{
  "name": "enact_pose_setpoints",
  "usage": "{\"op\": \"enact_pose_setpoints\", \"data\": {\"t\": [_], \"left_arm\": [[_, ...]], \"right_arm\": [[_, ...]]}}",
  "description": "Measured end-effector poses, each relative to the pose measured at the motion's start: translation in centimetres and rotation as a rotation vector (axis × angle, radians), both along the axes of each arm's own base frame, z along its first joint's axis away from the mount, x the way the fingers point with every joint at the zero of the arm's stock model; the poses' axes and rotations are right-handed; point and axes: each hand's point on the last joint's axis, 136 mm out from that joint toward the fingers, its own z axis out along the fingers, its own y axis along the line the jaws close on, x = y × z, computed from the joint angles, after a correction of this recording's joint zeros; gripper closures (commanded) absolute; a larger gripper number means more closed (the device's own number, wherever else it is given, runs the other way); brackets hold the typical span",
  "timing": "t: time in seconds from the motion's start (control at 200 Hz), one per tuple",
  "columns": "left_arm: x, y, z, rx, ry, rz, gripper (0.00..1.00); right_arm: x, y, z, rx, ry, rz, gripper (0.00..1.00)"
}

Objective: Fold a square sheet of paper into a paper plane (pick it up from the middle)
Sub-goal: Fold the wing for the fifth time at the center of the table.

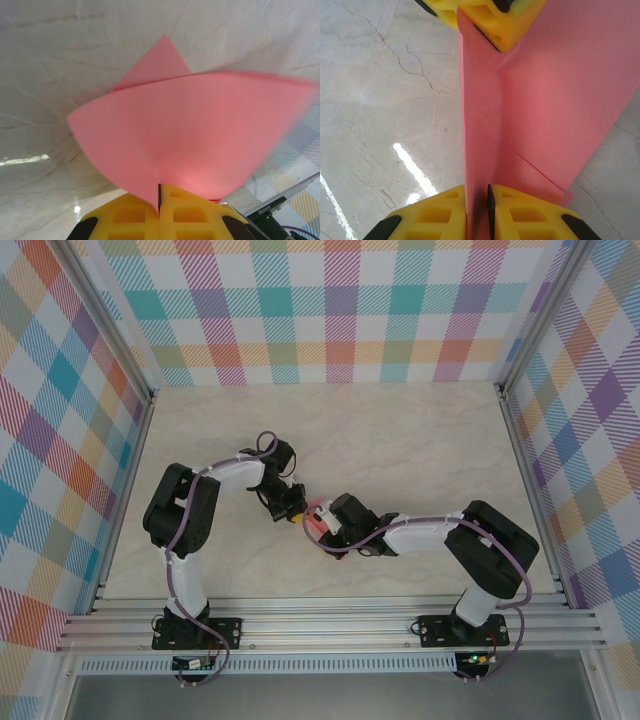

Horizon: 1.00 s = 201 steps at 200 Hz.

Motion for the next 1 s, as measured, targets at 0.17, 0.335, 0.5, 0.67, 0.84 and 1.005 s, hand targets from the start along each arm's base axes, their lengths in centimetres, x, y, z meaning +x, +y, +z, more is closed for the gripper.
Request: {"op": "enact_pose_setpoints", "data": {"t": [0.17,0.335,0.5,0.67,0.84,1.005], "left_arm": [[-0.3,-0.1,0.1,-0.009,0.015,-0.005,1.00],[-0.3,-0.2,0.2,-0.015,0.018,-0.005,0.92],[-0.1,-0.8,0.6,-0.052,0.020,0.003,0.72],[0.1,-1.1,0.9,-0.072,0.003,-0.002,0.70],[0.6,-1.2,1.3,-0.075,-0.015,-0.010,0.79],[0.8,-1.3,1.8,-0.077,-0.026,-0.030,0.89]], "right_arm": [[-0.1,0.2,-0.1,0.004,0.010,0.000,0.81],[-0.1,0.2,0.0,0.007,0.014,-0.002,0.78],[0.2,0.1,1.0,0.018,-0.005,-0.014,0.83],[0.7,-0.3,1.0,0.010,-0.017,-0.050,0.87],[0.9,-0.3,1.0,0.009,-0.018,-0.059,0.86],[0.8,-0.3,1.0,0.011,-0.015,-0.055,0.93]]}}
